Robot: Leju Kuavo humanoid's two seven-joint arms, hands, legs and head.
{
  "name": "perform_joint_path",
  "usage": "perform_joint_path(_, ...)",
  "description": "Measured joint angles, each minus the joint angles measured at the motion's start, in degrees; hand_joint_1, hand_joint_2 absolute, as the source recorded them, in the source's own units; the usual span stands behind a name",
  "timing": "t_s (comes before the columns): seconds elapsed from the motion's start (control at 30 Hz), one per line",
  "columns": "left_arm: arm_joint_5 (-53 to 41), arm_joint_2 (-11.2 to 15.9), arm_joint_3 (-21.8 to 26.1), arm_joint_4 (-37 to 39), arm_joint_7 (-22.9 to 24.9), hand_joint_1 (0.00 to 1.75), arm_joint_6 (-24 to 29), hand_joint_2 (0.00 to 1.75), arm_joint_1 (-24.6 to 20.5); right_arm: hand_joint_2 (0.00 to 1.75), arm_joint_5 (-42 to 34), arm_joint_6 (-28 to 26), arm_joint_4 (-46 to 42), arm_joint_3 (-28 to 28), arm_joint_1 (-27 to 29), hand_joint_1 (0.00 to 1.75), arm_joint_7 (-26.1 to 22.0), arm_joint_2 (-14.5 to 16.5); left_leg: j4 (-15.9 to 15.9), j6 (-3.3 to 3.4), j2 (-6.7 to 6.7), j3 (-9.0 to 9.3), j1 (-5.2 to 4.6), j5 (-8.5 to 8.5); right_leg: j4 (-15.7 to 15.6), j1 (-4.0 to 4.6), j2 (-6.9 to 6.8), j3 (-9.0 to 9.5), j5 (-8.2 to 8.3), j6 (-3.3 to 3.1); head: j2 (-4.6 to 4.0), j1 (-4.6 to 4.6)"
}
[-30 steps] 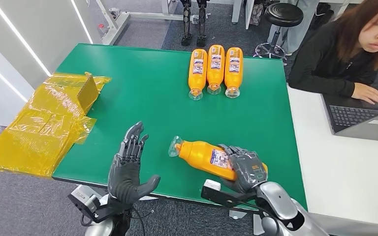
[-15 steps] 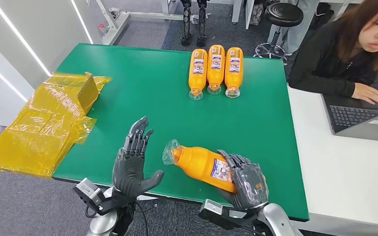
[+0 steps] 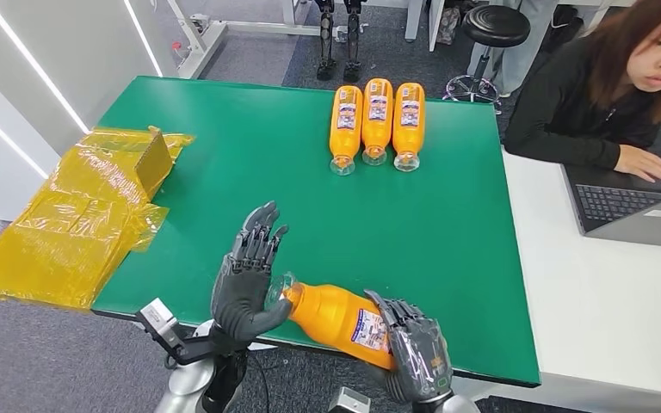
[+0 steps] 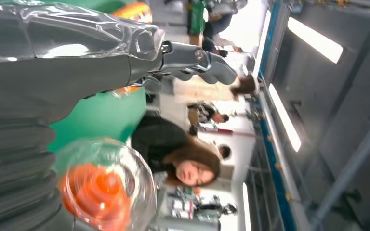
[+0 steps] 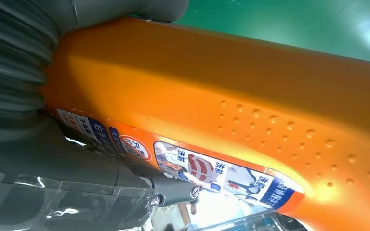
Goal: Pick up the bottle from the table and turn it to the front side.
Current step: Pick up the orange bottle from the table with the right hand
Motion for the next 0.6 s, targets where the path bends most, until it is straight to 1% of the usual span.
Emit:
perform_joint_path(0.13,1.42,-0.07,-0.58,0.00,1.79,0.00,-2.11,1.75,0.01,1.75,2.70,0.44,-0.67,0.07,0.61,1.75,0.91,1.97,0.00,0.00,0.01,0.00,0.00,0.00,0.00,0.00,0.01,0.00,0.00,0.00,0.00,0.00)
perform_joint_path(0.23,2.09,-0.05,-1.02,0.00,2.18,0.00,-3.66,1.75,0.30,1.75,4.01,0.86,-1.63,0.09,1.26,1.75,0.78,3.19,0.00,0.00,0.00,0.00,0.00,0.00,0.00,0.00,0.01,0.00,0.00,0.00,0.00,0.00)
perform_joint_path(0.4,2.95,-0.03,-1.75,-0.09,2.43,0.00,-6.14,1.75,1.34,1.75,4.92,0.98,-2.54,0.09,2.06,1.75,0.32,4.44,0.00,0.00,0.01,-0.01,0.00,0.00,0.00,0.00,0.01,0.00,-0.01,0.00,0.00,0.00)
perform_joint_path(0.5,3.31,-0.03,-2.29,-0.38,2.71,0.00,-6.76,1.75,1.79,1.75,5.12,1.09,-2.79,0.09,2.03,1.75,0.09,5.00,0.00,0.00,0.00,-0.01,0.00,0.00,0.00,0.00,0.01,0.00,-0.01,0.00,0.00,0.00)
perform_joint_path(0.6,3.63,-0.03,-2.64,-0.88,2.84,1.31,-6.90,1.75,2.19,1.75,4.99,1.39,-2.85,0.11,1.85,1.75,-0.12,5.43,0.00,0.00,0.01,-0.01,0.00,0.00,0.00,0.00,0.01,0.01,0.00,0.00,0.00,0.01)
